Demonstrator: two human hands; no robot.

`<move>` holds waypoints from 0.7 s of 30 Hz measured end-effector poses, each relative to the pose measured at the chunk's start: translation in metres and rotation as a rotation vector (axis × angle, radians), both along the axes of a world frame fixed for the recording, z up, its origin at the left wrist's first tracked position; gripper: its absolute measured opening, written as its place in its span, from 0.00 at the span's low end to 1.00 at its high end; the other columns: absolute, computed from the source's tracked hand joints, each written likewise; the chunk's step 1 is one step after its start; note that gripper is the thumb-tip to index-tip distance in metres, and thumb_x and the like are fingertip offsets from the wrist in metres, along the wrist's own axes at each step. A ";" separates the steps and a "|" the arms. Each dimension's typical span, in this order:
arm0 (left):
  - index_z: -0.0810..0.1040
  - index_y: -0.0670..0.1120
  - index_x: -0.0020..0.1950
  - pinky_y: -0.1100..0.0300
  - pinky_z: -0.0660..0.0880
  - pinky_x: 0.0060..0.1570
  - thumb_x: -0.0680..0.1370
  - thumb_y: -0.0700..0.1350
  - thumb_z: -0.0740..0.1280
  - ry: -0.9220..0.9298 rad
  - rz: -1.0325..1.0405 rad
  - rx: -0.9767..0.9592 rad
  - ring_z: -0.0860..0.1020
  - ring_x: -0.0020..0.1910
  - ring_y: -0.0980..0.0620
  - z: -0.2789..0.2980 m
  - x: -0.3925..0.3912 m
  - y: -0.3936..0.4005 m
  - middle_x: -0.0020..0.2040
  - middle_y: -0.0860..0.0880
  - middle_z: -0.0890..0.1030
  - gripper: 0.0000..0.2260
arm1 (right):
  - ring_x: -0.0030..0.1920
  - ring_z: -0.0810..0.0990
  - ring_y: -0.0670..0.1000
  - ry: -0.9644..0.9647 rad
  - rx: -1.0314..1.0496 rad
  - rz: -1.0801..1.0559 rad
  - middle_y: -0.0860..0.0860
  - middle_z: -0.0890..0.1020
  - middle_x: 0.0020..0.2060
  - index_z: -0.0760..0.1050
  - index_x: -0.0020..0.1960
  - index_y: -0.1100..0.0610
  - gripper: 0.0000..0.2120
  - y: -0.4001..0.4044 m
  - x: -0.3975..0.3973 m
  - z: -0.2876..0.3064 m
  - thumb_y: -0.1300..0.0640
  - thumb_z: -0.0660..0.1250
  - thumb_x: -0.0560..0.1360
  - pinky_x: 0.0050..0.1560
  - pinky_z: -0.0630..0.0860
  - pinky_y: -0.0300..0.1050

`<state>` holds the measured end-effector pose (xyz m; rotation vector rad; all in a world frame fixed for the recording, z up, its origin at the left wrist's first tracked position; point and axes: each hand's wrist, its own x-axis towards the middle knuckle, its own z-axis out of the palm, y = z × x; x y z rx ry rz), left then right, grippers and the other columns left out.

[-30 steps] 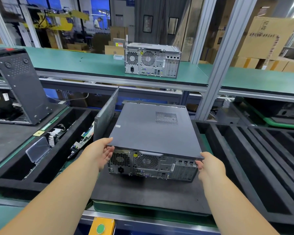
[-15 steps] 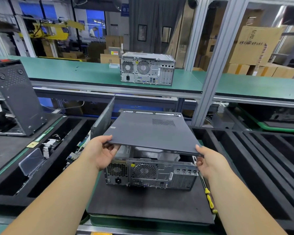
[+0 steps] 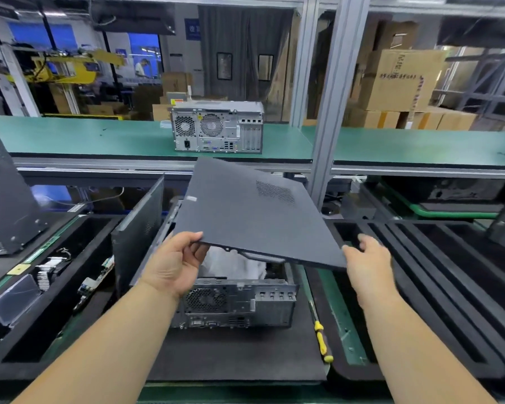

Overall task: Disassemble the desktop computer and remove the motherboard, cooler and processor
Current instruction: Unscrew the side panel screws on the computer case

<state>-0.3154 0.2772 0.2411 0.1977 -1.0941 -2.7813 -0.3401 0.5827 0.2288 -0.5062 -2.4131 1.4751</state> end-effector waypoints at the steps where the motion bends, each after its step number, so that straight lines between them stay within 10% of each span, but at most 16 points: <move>1: 0.77 0.42 0.52 0.65 0.80 0.36 0.78 0.31 0.58 0.005 -0.003 -0.022 0.84 0.37 0.54 0.003 -0.001 0.017 0.40 0.48 0.85 0.12 | 0.62 0.70 0.54 0.086 0.157 0.056 0.54 0.69 0.69 0.65 0.73 0.51 0.29 0.005 0.008 0.005 0.54 0.64 0.72 0.63 0.70 0.55; 8: 0.76 0.42 0.53 0.64 0.81 0.35 0.77 0.30 0.58 -0.023 -0.057 0.042 0.83 0.34 0.54 0.013 -0.001 0.140 0.37 0.48 0.85 0.12 | 0.78 0.44 0.51 0.187 0.949 0.526 0.48 0.43 0.79 0.35 0.79 0.51 0.47 0.014 0.049 0.001 0.43 0.62 0.72 0.75 0.42 0.44; 15: 0.76 0.41 0.56 0.64 0.79 0.34 0.75 0.27 0.60 -0.061 -0.128 0.076 0.84 0.37 0.52 0.009 0.007 0.238 0.41 0.46 0.85 0.15 | 0.66 0.70 0.54 0.179 0.992 0.198 0.51 0.68 0.72 0.52 0.79 0.55 0.32 0.065 0.042 0.003 0.53 0.60 0.78 0.63 0.71 0.47; 21: 0.77 0.45 0.56 0.64 0.79 0.36 0.74 0.26 0.61 -0.038 -0.227 -0.022 0.84 0.42 0.51 0.007 -0.002 0.272 0.47 0.46 0.85 0.18 | 0.65 0.73 0.56 0.226 0.870 0.186 0.53 0.73 0.69 0.63 0.76 0.58 0.29 0.094 0.027 -0.007 0.65 0.63 0.76 0.60 0.75 0.48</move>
